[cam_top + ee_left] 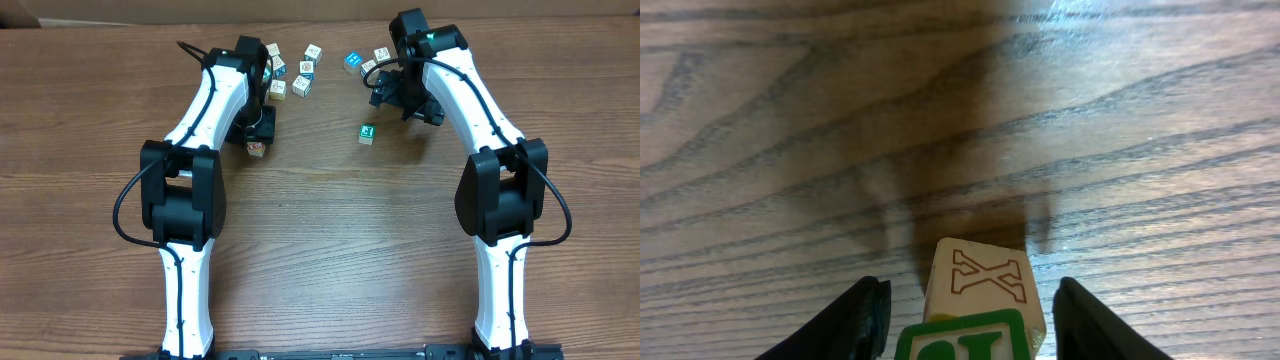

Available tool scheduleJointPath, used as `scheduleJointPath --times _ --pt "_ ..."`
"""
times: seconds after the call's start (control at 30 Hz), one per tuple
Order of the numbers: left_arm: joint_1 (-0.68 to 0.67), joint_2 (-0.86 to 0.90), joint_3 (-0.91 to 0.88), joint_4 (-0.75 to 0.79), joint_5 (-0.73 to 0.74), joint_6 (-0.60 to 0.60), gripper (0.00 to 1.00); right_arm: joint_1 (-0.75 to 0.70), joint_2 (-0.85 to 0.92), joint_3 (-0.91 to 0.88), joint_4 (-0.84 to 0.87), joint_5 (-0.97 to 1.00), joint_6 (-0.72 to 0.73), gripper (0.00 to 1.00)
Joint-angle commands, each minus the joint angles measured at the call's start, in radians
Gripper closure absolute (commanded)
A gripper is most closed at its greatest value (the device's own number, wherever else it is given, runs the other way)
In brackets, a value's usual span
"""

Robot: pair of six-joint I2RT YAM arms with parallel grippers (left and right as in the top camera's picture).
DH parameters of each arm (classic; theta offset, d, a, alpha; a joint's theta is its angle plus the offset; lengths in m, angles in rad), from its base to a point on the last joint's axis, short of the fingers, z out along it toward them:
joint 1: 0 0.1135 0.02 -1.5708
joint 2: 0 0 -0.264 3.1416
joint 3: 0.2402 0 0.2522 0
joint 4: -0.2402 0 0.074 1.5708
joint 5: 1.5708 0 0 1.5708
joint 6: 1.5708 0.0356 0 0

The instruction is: Form a tower

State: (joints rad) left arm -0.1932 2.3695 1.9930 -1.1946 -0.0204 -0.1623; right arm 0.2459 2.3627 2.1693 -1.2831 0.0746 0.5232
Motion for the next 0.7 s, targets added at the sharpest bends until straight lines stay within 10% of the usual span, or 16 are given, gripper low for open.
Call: scheduleJointPath --times 0.0,0.3,0.67 --pt "-0.004 -0.019 -0.022 0.011 -0.013 0.013 0.53 0.004 -0.043 -0.004 0.004 -0.002 0.000 0.00" --pt "-0.004 -0.019 -0.023 0.022 -0.013 0.013 0.79 0.004 -0.043 -0.004 0.004 -0.002 0.000 0.00" --pt "-0.004 -0.019 -0.023 0.025 -0.013 0.013 0.55 0.004 -0.043 -0.004 0.004 -0.002 0.000 0.00"
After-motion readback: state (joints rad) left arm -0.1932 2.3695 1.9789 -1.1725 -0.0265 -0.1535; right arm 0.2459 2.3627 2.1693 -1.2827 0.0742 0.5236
